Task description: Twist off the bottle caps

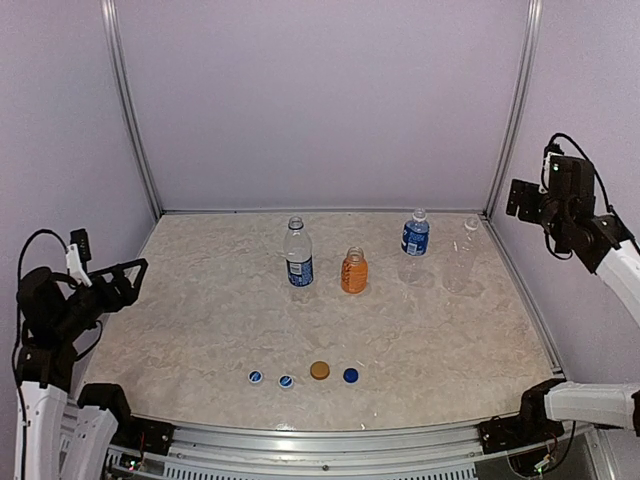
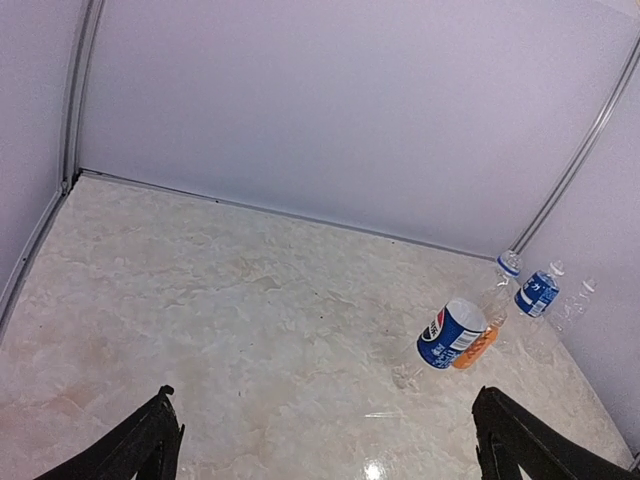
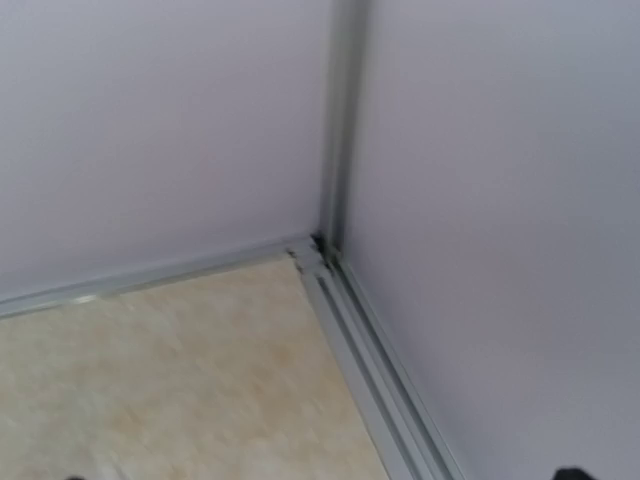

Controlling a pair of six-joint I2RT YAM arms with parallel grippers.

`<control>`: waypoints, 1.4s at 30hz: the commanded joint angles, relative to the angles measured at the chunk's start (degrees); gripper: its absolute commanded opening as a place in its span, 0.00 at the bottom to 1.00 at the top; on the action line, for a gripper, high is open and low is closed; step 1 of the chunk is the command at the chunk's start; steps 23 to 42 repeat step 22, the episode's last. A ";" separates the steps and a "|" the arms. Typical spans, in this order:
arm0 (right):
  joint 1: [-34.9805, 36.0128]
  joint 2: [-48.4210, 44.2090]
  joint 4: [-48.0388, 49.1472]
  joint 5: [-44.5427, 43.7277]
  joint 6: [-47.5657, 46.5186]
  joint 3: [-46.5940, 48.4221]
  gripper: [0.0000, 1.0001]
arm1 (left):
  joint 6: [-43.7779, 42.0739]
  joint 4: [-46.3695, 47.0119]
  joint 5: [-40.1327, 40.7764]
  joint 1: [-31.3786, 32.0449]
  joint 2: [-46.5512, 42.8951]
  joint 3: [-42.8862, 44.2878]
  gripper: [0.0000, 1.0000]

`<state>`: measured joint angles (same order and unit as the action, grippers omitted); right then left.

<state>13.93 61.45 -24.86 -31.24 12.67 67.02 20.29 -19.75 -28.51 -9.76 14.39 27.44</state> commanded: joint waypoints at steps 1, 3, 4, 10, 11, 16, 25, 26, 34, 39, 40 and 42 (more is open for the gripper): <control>-0.84 -9.07 -0.34 0.06 3.67 -15.78 0.99 | -2.34 -0.61 4.21 -0.76 0.94 -2.02 0.99; -0.84 -14.03 0.23 0.47 6.95 -22.18 0.99 | -2.29 -0.47 4.63 -0.84 1.28 -2.19 0.99; -0.84 -17.13 1.03 0.64 9.03 -25.55 0.99 | -2.24 -0.47 4.69 -0.91 1.40 -2.25 0.99; -0.84 -34.02 6.51 -0.81 21.31 -42.11 0.99 | -2.23 -0.54 5.06 -1.62 2.34 -2.75 0.99; -0.84 -35.50 6.50 -1.58 23.41 -43.53 0.99 | -2.32 -0.55 5.19 -1.83 2.38 -2.81 0.99; -0.84 -39.70 4.13 -4.66 28.08 -46.81 0.99 | -2.24 -0.25 5.11 -2.71 3.16 -3.15 0.99; -0.84 -40.75 5.84 -4.67 27.04 -48.37 0.99 | -2.01 0.12 4.18 -3.48 3.80 -3.37 0.99; -0.84 -40.75 5.84 -4.67 27.04 -48.37 0.99 | -2.01 0.12 4.18 -3.48 3.80 -3.37 0.99; -0.84 -40.75 5.84 -4.67 27.04 -48.37 0.99 | -2.01 0.12 4.18 -3.48 3.80 -3.37 0.99; -0.84 -40.75 5.84 -4.67 27.04 -48.37 0.99 | -2.01 0.12 4.18 -3.48 3.80 -3.37 0.99; -0.84 -40.75 5.84 -4.67 27.04 -48.37 0.99 | -2.01 0.12 4.18 -3.48 3.80 -3.37 0.99; -0.84 -40.75 5.84 -4.67 27.04 -48.37 0.99 | -2.01 0.12 4.18 -3.48 3.80 -3.37 0.99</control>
